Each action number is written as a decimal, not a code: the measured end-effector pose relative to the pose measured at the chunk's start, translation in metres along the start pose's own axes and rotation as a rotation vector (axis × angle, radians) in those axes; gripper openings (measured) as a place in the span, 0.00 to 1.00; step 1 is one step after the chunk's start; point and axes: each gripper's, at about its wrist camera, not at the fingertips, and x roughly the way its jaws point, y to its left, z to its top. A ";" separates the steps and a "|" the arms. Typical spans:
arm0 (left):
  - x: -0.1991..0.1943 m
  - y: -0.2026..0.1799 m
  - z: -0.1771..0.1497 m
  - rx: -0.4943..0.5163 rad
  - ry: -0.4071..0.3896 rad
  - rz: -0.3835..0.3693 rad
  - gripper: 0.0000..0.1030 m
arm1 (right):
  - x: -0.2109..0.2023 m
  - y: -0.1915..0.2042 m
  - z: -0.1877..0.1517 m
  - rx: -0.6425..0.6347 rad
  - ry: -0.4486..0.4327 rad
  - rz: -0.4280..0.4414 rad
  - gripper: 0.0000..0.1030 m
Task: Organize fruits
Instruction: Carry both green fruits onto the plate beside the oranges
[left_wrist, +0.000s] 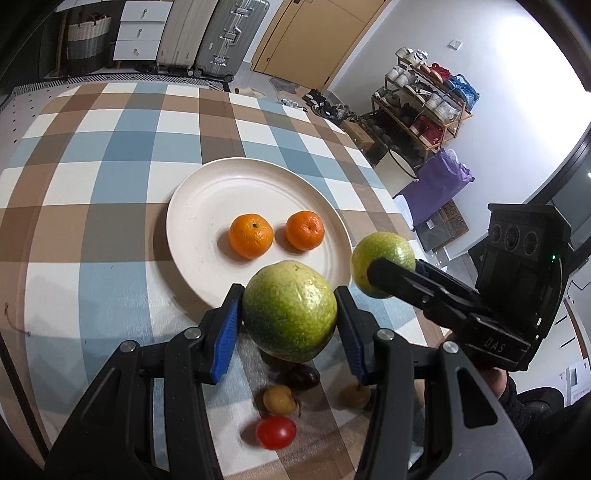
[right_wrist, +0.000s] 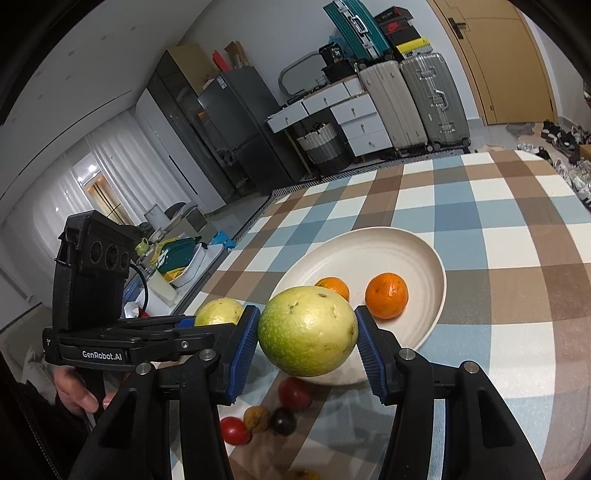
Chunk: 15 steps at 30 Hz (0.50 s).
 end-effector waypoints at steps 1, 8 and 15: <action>0.003 0.001 0.001 -0.002 0.004 0.000 0.45 | 0.003 -0.002 0.000 0.005 0.006 0.001 0.51; 0.028 0.014 0.011 -0.031 0.046 -0.006 0.45 | 0.022 -0.016 0.002 0.037 0.047 -0.008 0.51; 0.047 0.023 0.019 -0.043 0.066 -0.014 0.45 | 0.033 -0.021 0.002 0.040 0.072 -0.005 0.51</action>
